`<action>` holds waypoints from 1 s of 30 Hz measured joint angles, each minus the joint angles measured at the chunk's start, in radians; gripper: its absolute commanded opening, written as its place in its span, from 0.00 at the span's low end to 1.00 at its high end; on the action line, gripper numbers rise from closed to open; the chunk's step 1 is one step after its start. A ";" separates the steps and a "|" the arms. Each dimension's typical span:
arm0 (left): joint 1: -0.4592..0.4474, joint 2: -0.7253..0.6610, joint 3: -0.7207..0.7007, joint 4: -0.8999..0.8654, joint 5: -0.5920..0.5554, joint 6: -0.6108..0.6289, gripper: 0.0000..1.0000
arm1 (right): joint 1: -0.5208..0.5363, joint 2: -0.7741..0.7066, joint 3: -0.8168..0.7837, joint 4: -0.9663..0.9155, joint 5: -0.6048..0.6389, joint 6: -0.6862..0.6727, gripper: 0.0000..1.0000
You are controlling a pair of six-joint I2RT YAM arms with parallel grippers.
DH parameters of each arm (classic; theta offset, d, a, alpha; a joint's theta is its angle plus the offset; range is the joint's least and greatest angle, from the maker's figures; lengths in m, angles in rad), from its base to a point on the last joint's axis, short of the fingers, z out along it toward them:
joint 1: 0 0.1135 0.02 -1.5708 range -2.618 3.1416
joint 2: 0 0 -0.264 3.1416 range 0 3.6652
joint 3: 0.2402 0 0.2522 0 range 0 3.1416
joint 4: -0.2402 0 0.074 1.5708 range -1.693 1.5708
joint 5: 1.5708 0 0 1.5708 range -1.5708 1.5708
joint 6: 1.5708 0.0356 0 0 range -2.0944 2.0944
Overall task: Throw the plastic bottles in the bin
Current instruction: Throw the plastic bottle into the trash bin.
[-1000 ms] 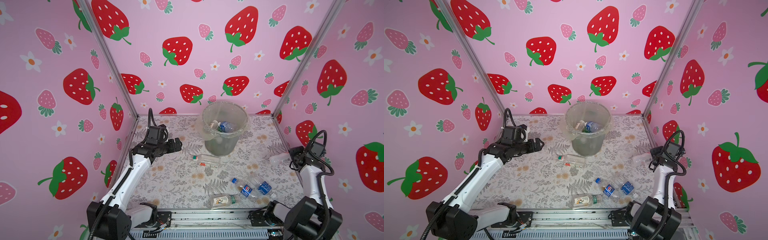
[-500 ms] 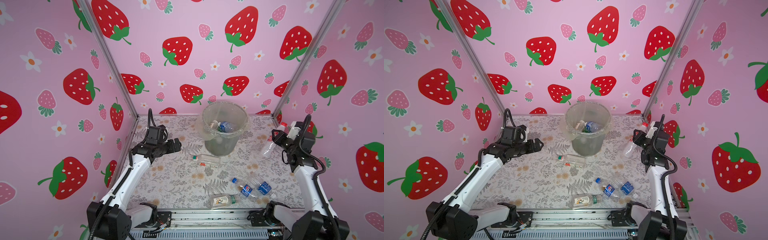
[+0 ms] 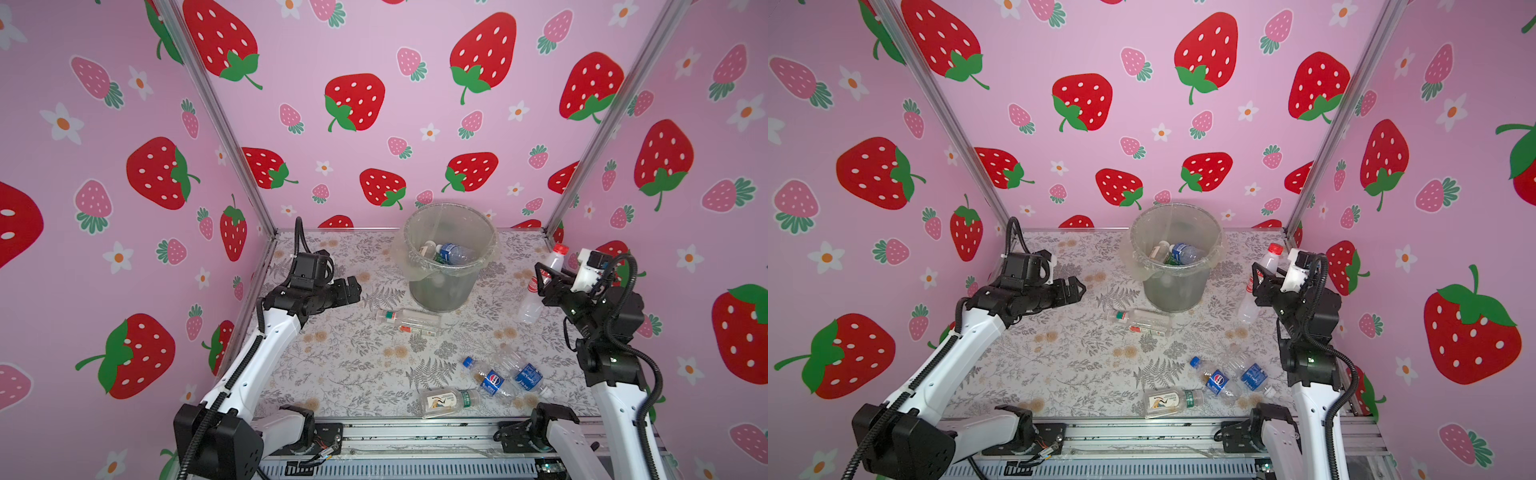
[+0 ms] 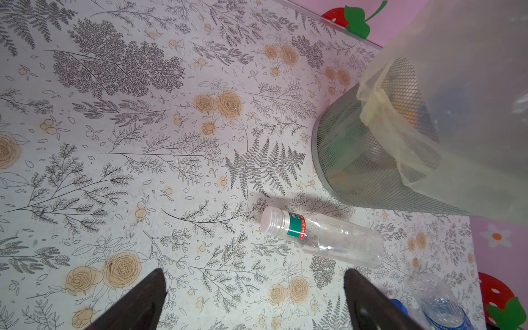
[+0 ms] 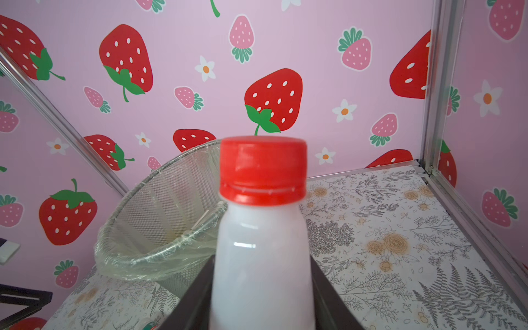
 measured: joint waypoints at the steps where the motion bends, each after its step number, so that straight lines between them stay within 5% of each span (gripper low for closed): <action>1: 0.001 0.000 0.000 0.000 0.000 0.000 0.99 | 0.004 0.000 0.005 -0.005 0.000 0.000 0.47; 11: 0.003 0.000 0.000 0.000 0.000 0.000 0.99 | 0.074 0.119 0.162 -0.020 0.035 0.006 0.47; 21: 0.003 -0.002 0.000 -0.001 0.000 0.000 0.99 | 0.361 0.501 0.598 -0.014 0.219 -0.008 0.51; 29: 0.008 -0.005 0.000 -0.001 0.001 0.000 0.99 | 0.462 0.962 1.097 -0.107 0.326 -0.034 0.99; 30: 0.008 -0.006 0.000 -0.001 0.001 0.000 0.99 | 0.462 1.001 1.126 -0.127 0.334 -0.034 0.99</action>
